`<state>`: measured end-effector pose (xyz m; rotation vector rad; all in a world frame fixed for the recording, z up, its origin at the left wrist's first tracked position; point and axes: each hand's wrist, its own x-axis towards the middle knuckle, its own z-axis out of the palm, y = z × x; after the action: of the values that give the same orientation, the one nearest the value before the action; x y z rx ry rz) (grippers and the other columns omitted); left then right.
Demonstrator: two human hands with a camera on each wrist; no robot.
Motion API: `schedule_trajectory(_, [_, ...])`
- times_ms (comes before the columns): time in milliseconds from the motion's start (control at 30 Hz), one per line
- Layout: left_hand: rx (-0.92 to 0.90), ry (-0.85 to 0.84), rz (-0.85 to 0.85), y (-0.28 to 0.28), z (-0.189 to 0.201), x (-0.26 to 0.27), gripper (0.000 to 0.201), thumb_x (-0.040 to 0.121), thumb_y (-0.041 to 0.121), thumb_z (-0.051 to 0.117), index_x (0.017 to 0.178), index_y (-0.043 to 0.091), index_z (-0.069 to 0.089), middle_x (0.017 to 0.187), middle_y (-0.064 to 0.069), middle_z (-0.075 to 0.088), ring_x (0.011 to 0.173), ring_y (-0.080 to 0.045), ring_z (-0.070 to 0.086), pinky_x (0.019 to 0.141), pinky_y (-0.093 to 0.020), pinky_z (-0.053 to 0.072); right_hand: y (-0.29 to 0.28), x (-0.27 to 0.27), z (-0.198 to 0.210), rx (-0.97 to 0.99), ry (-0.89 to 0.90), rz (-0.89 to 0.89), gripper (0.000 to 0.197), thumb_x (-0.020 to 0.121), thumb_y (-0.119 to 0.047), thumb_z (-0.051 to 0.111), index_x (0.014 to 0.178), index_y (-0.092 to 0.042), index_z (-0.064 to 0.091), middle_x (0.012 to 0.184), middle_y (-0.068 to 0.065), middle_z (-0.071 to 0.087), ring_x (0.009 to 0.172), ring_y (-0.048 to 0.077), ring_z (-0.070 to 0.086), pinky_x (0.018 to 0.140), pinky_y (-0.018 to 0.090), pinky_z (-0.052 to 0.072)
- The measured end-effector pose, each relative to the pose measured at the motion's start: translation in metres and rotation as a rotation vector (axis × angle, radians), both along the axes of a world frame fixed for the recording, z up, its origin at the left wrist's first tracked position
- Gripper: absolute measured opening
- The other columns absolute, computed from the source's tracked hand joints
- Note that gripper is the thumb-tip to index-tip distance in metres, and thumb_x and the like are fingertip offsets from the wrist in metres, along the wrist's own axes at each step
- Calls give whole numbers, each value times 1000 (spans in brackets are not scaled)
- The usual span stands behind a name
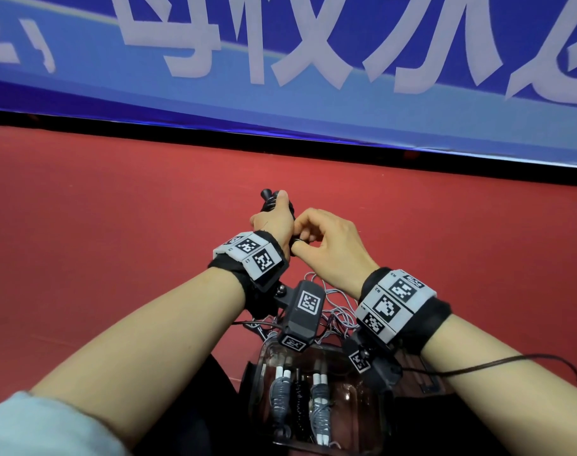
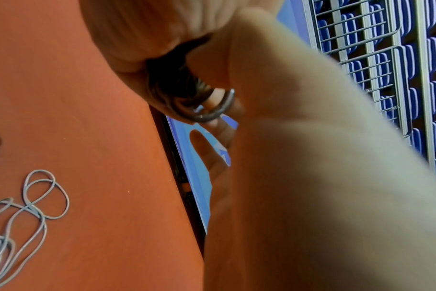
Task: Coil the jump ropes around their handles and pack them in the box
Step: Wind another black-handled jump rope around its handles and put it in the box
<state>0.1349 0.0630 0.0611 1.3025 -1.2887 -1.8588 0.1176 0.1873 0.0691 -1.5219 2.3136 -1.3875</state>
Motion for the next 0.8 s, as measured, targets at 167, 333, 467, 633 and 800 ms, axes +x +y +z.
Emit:
schedule_trajectory(167, [-13,-26,40,0,2,3,69,90,54,56,130,1,37,85,-8,53,97,-32,64,89,-46,54,2,-10,7,90,-50,1,7,74,-13,78,77,-19,75,75,-8,68,73,5,62,70,12,45])
schedule_trajectory(333, [-28,-45,29,3,2,3,71,90,53,57,133,2,36,88,-8,53,97,-32,62,90,-46,54,5,-17,12,118,-161,42,5,76,-14,80,79,-17,77,73,-6,74,71,5,69,75,20,54])
schedule_trajectory(467, [-15,-49,22,1,2,2,72,87,56,58,133,3,39,87,-7,55,95,-31,64,88,-45,55,3,-20,9,92,-194,21,9,80,-16,77,81,-26,75,72,-7,72,73,8,67,75,23,51])
schedule_trajectory(633, [-15,-43,-6,5,3,2,71,88,57,57,132,4,39,92,-8,58,95,-31,65,84,-43,57,1,-30,8,120,-390,28,17,78,-9,77,78,-24,69,58,-11,63,64,10,59,75,34,52])
schedule_trajectory(800, [10,20,-5,4,5,-2,69,86,58,58,129,5,47,100,-10,63,82,-28,66,72,-37,56,7,-31,9,72,-239,71,13,82,-18,75,82,-27,66,74,-10,60,67,8,55,70,28,49])
